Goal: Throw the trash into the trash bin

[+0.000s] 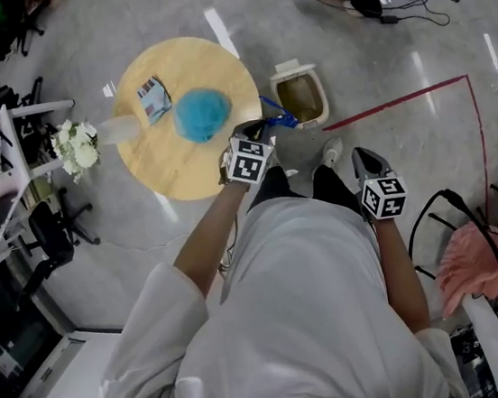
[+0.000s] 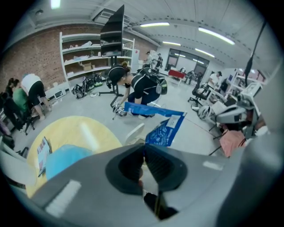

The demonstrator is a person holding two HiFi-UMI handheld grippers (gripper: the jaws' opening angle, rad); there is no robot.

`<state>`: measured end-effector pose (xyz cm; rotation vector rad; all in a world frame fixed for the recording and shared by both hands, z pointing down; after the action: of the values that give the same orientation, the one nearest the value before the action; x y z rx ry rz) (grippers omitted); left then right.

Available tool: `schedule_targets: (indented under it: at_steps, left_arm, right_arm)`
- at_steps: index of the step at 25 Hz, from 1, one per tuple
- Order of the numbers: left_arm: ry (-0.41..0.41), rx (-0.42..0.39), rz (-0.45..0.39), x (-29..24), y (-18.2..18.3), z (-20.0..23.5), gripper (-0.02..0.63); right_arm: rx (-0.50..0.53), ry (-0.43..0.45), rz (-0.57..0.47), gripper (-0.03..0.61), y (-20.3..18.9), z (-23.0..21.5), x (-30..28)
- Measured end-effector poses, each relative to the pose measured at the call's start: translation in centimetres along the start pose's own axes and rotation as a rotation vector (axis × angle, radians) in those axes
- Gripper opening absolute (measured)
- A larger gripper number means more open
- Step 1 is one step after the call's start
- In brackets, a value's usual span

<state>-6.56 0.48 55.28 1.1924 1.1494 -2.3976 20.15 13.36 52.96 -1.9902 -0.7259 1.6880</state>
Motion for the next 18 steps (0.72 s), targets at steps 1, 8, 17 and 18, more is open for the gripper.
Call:
schedule_targets:
  at_steps: [1, 8, 17, 18]
  left_arm:
    - [-0.003, 0.004, 0.003, -0.5, 0.2, -0.1, 0.012]
    - [-0.015, -0.005, 0.024, -3.6, 1.3, -0.9, 0.012]
    - [0.008, 0.011, 0.044, -8.3, 0.9, -1.2, 0.012]
    - [0.012, 0.014, 0.043, -8.8, 1.0, -1.2, 0.012]
  right_arm:
    - [-0.002, -0.001, 0.004, 0.002, -0.1, -0.3, 0.0]
    - [-0.032, -0.013, 0.018, 0.002, -0.5, -2.6, -0.4]
    - [-0.053, -0.026, 0.038, 0.002, -1.2, -5.8, -1.6]
    - [-0.053, -0.026, 0.041, 0.002, -1.2, -6.2, -1.7]
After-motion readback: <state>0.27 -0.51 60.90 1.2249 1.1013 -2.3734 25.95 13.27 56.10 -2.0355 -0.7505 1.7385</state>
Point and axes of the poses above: the fingertips, and each gripper's own axes: x backward along the fingers, z to its left, y out of its top, the point moved 7 cm from there along x, backward along the fingers, and after that the axes turned 14 degrees about -y, right-handed, at the moved point
